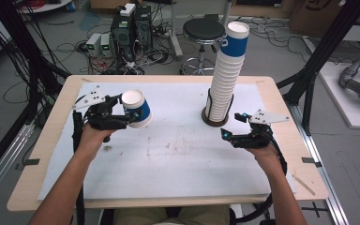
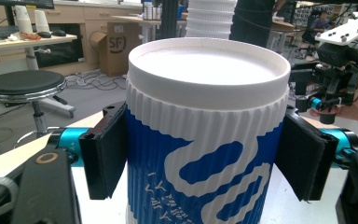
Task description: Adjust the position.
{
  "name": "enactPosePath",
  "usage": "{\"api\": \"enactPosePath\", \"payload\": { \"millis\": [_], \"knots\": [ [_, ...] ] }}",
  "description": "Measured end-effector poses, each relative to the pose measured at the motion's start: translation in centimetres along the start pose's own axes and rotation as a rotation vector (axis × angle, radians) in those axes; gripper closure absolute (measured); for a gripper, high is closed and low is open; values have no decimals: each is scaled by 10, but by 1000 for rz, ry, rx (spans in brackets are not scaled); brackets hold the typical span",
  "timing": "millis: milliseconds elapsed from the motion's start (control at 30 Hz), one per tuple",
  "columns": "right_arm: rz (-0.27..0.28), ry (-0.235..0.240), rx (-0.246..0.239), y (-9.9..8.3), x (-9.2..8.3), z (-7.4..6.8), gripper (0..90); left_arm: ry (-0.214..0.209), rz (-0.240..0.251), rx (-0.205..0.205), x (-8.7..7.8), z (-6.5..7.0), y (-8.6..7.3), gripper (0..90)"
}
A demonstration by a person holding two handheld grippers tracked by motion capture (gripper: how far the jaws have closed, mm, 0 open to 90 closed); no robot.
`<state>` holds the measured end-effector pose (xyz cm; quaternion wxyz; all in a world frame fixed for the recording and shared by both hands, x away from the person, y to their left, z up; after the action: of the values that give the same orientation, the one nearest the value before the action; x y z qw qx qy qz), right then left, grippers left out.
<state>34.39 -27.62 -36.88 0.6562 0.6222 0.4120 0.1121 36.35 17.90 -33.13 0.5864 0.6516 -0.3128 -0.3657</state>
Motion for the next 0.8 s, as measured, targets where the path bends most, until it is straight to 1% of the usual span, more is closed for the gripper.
{"api": "enactPosePath", "payload": {
  "millis": [100,167,200,233,267,300,367,433,500,567,633,667,767,800],
  "knots": [
    [3,2,5,1,0,-1,158,-10,1,0,0,3,0,253],
    [-4,2,-5,1,1,-2,158,-14,2,1,0,4,-1,253],
    [-5,8,4,1,1,-3,157,-15,4,0,1,5,-1,253],
    [-2,11,1,1,2,-4,157,-16,3,1,1,6,-2,253],
    [0,21,6,2,3,-5,158,-15,-6,-1,2,7,-2,254],
    [7,42,14,2,4,-7,157,-17,-9,-2,2,8,-2,253],
    [19,68,18,3,4,-10,157,-25,-5,-6,3,11,-3,254],
    [28,86,18,3,5,-13,157,-38,-7,2,5,14,-3,254],
    [31,96,2,2,5,-16,157,-46,-8,3,8,18,-3,254],
    [30,103,13,1,6,-19,157,-57,2,1,9,22,-3,254],
    [31,108,14,-1,8,-21,157,-65,3,5,10,25,-2,254],
    [26,110,9,-1,9,-23,157,-69,2,5,11,28,-2,254],
    [6,142,-21,-1,13,-32,157,-73,-12,15,14,32,-2,254],
    [8,147,-19,-1,13,-34,157,-75,-10,14,15,32,-2,254]
  ]
}}
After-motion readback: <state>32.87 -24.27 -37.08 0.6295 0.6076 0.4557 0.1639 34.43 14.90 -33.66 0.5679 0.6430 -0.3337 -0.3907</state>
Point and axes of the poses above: each handheld gripper's, and its own axes: x roughly forward along the jaws, y roughly out of its top, z roughly to its right, the point moved 1 cm from there along x, roughly forward along the jaws, and after that the axes turned 7 degrees about x, right-handed, at the moved point
